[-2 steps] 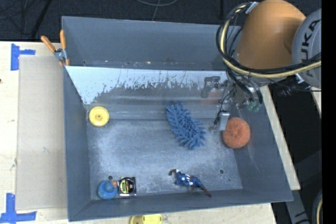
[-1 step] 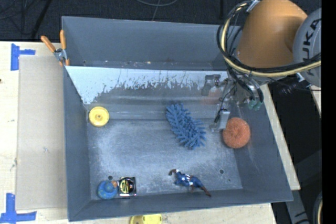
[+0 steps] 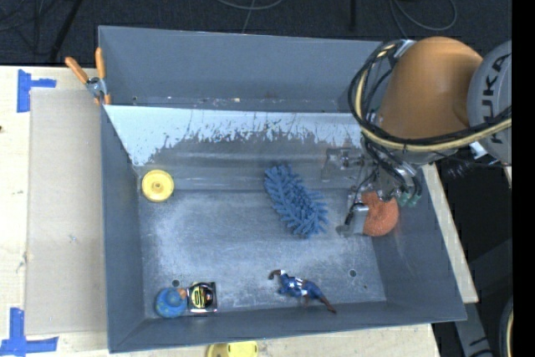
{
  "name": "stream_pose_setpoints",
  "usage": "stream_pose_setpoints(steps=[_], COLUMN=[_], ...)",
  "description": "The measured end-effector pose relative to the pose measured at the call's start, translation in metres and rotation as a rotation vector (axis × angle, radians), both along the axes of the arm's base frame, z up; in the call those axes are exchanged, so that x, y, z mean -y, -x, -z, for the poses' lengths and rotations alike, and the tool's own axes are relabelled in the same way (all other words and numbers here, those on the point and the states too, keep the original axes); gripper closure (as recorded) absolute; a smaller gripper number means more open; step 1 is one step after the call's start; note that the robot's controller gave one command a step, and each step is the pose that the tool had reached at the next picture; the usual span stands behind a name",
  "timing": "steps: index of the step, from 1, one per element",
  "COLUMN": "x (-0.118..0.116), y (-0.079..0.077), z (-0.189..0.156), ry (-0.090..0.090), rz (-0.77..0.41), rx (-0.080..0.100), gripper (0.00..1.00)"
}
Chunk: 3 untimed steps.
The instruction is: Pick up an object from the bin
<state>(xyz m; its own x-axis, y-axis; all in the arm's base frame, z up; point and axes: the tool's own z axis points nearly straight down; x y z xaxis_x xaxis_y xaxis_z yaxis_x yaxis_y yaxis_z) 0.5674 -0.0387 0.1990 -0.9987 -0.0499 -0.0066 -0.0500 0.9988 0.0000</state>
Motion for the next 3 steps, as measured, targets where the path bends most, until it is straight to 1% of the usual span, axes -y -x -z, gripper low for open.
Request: stream_pose_setpoints(steps=[1,2,3], x=[0.017,-0.018,-0.035], y=[0.019,0.022,-0.019], z=[0.042,0.055,0.031], ry=[-0.001,0.002,-0.002], rz=[0.057,0.056,0.027], rx=[-0.009,-0.009,-0.012], gripper=[0.0,0.0,0.0])
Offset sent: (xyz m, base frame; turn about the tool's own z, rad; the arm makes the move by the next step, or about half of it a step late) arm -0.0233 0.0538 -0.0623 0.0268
